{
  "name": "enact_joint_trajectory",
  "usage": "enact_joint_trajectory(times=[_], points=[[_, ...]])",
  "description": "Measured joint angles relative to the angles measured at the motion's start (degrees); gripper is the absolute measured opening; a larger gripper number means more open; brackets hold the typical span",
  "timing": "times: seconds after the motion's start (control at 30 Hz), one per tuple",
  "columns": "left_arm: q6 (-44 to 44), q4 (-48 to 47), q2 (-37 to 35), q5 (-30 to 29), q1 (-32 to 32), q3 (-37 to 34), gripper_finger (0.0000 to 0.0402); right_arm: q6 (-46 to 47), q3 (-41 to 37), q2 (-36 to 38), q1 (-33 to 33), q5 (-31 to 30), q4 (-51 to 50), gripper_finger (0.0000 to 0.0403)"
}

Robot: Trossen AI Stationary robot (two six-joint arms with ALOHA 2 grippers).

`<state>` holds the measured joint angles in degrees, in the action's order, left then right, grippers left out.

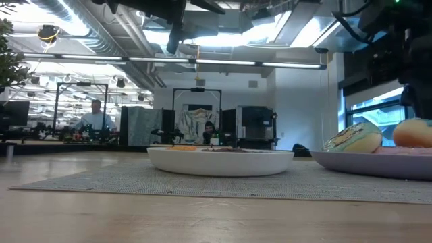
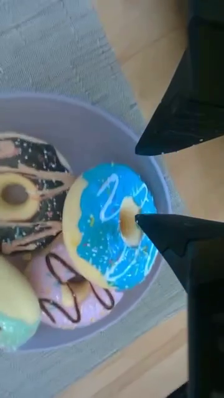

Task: Pick & Place donuts
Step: Return to Home Position

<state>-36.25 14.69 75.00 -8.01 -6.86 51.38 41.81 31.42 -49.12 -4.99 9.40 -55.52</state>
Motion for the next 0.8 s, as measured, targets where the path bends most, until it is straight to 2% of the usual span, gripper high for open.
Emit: enact_joint_trajectory(times=[0.13, 0.3, 0.37, 0.47, 0.53, 0.6, 0.7, 0.8], points=[[5.22, -1.08, 0.0, 0.03, -0.01, 0.0, 0.0212, 3.34, 0.98, 0.14, -0.02, -3.05, -0.79, 0.0165], [10.94, -3.38, 0.0, 0.09, 0.07, 0.01, 0.021, 6.03, 5.86, 0.17, -0.02, -11.43, 0.11, 0.0165], [9.53, -4.71, 0.0, 0.11, 0.14, -0.01, 0.021, 6.11, 7.36, 0.17, -0.02, -14.02, 3.36, 0.0165], [7.86, -4.69, -0.14, 1.62, 0.04, -0.01, 0.021, 5.78, 7.74, 0.15, 0.2, -15.65, 13.32, 0.0165], [10.04, -4.77, -1.38, 3.7, -0.87, -0.28, 0.021, 2.48, 7.65, 0.15, 1.92, -15.54, 21.39, 0.0165], [11.34, -4.3, -3.77, 4.47, -2.37, -1.29, 0.021, -3.29, 7.65, 0.32, 5.09, -12.01, 26.99, 0.0165], [11.46, -2.21, -8.18, 5.43, -4.56, -5.73, 0.021, -9.33, 7.61, 1.2, 10.78, -6.11, 29.28, 0.0165], [11.47, 2.53, -13.67, 7.52, -5.0, -12.62, 0.021, -14.34, 7.56, 1.48, 14.83, -3.96, 29.18, 0.0165]])
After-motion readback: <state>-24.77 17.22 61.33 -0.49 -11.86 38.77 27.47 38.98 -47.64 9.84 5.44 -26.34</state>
